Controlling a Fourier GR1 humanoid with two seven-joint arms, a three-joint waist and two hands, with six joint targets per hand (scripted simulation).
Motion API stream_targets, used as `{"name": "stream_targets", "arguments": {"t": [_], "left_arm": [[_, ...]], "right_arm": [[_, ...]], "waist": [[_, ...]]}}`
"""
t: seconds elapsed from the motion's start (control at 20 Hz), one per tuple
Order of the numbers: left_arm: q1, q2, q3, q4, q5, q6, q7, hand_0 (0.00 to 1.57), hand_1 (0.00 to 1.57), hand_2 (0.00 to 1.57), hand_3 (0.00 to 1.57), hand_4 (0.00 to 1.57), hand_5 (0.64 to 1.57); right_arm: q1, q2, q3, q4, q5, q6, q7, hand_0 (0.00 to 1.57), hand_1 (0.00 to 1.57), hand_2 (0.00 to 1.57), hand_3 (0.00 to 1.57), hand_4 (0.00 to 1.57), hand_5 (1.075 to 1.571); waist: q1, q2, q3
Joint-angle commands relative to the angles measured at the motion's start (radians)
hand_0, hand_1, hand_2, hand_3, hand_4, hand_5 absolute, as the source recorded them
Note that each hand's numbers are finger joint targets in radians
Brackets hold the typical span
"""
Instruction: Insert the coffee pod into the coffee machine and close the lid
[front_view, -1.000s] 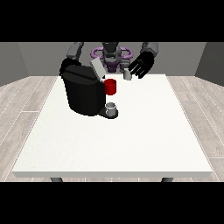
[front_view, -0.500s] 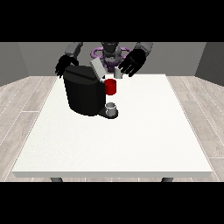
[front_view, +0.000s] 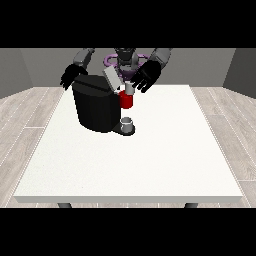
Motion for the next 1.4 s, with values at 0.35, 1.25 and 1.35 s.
{"name": "stream_targets", "arguments": {"t": [0.35, 1.25, 1.35], "left_arm": [[-0.030, -0.031, -0.011, 0.001, -0.021, 0.001, -0.007, 1.21, 1.21, 1.26, 1.19, 0.50, 1.571], [-0.050, -0.066, -0.022, 0.003, -0.056, -0.006, 0.049, 1.23, 1.23, 1.27, 1.18, 0.48, 1.571], [-0.017, -0.075, -0.013, 0.016, -0.048, 0.003, 0.025, 1.22, 1.22, 1.27, 1.17, 0.48, 1.571]], "right_arm": [[-0.029, 0.007, -0.023, 0.008, -0.011, -0.018, 0.010, 0.00, 0.00, 0.00, 0.00, 0.50, 1.571], [-0.009, -0.013, -0.061, 0.055, -0.033, -0.005, -0.066, 0.00, 0.00, 0.00, 0.00, 0.43, 1.571], [-0.013, -0.014, -0.061, 0.042, -0.040, -0.001, -0.054, 0.00, 0.00, 0.00, 0.00, 0.42, 1.571]], "waist": [[0.008, 0.031, 0.0000], [0.019, 0.039, 0.0003], [0.019, 0.053, 0.0000]]}}
